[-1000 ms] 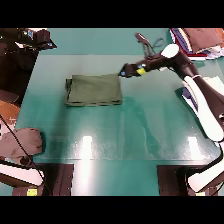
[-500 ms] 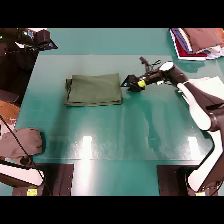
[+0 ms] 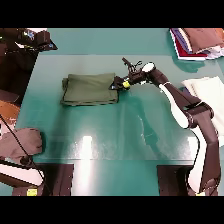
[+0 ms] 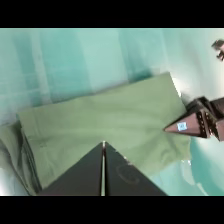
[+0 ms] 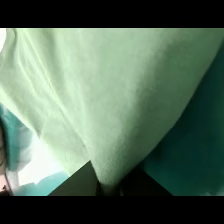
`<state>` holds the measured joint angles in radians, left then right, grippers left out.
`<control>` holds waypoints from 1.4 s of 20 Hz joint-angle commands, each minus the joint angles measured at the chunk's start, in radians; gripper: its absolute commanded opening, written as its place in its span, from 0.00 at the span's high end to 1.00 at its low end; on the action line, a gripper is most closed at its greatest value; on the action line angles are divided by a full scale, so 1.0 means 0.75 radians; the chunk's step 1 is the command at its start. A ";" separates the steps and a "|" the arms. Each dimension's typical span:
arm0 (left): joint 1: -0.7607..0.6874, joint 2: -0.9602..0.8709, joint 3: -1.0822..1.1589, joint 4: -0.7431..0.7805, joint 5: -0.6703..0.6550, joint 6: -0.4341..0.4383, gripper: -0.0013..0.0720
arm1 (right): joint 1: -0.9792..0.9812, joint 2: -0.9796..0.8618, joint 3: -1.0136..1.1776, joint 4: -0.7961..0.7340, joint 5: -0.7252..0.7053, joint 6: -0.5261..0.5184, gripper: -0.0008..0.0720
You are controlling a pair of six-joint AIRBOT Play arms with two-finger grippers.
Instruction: Fold the shirts.
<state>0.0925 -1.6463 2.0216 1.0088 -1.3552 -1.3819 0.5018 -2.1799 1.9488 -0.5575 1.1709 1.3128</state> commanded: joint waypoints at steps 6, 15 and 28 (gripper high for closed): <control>-0.024 0.001 -0.001 -0.094 -0.057 0.002 0.94 | -0.324 0.369 -0.026 -0.331 0.146 0.058 0.96; -0.248 0.001 -0.001 -0.092 0.025 0.004 0.94 | -1.014 0.775 -0.251 -0.492 0.178 0.053 0.96; -0.290 0.001 -0.001 -0.087 0.022 0.004 0.94 | -1.269 0.774 0.169 -0.365 0.218 -0.119 0.97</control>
<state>-0.1230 -1.6463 2.0216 0.9409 -1.3380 -1.3796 -0.4305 -1.6035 1.9701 -0.8417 1.2789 1.2526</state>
